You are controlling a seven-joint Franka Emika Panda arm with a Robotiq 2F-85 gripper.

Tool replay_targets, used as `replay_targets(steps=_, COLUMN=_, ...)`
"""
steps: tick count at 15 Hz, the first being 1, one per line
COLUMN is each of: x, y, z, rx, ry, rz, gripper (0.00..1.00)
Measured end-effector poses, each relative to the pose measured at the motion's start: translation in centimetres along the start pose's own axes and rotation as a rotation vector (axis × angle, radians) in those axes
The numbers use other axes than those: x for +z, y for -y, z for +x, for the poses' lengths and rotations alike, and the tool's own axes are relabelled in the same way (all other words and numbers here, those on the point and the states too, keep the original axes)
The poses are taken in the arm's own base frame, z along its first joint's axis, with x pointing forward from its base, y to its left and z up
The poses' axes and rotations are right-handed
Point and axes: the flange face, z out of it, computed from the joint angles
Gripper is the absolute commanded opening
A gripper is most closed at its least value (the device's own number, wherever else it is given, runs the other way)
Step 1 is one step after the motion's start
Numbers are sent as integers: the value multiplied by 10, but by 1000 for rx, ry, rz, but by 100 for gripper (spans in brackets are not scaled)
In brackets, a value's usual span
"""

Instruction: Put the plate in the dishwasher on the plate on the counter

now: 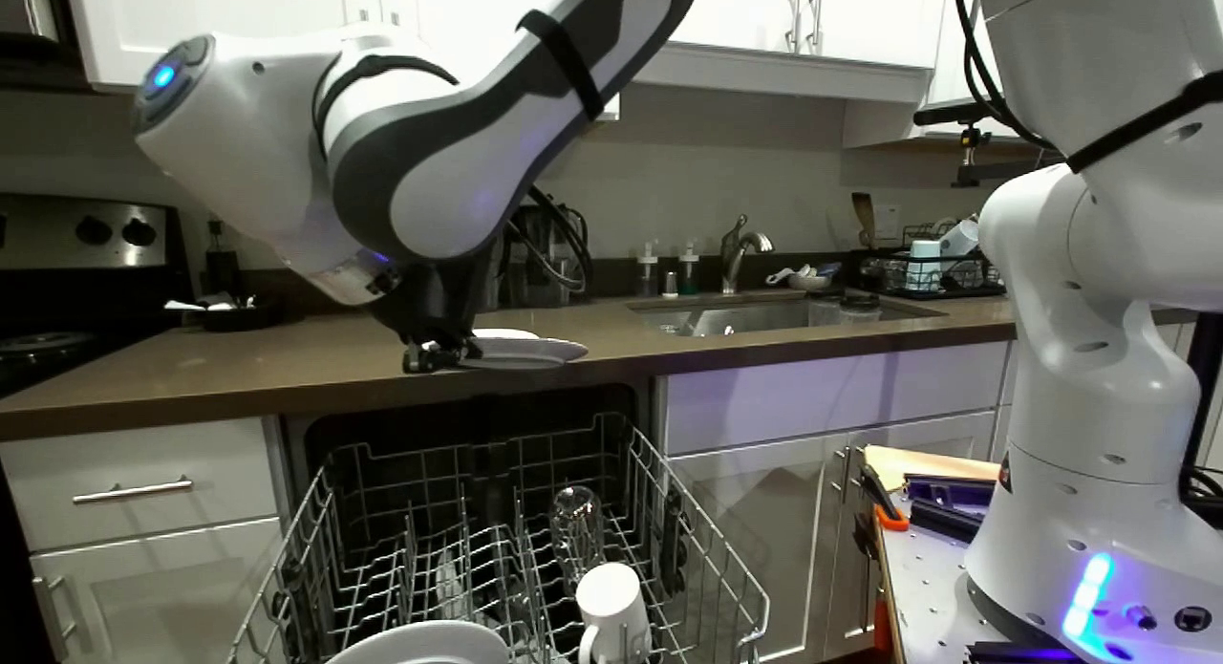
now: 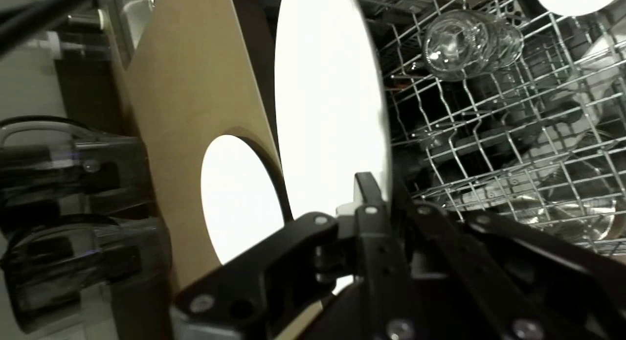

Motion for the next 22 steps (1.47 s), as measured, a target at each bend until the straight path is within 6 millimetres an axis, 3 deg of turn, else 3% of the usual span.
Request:
replay_targets(steps=9, x=17, y=-24, z=9, rx=29, ry=-29, rz=-135, gripper=5)
replay_targets(steps=16, x=61, y=-56, z=23, rx=38, ry=-27, rz=-193, gripper=5)
replay_targets(steps=22, x=103, y=-71, z=51, rx=-2, ry=-81, rz=-169, gripper=5)
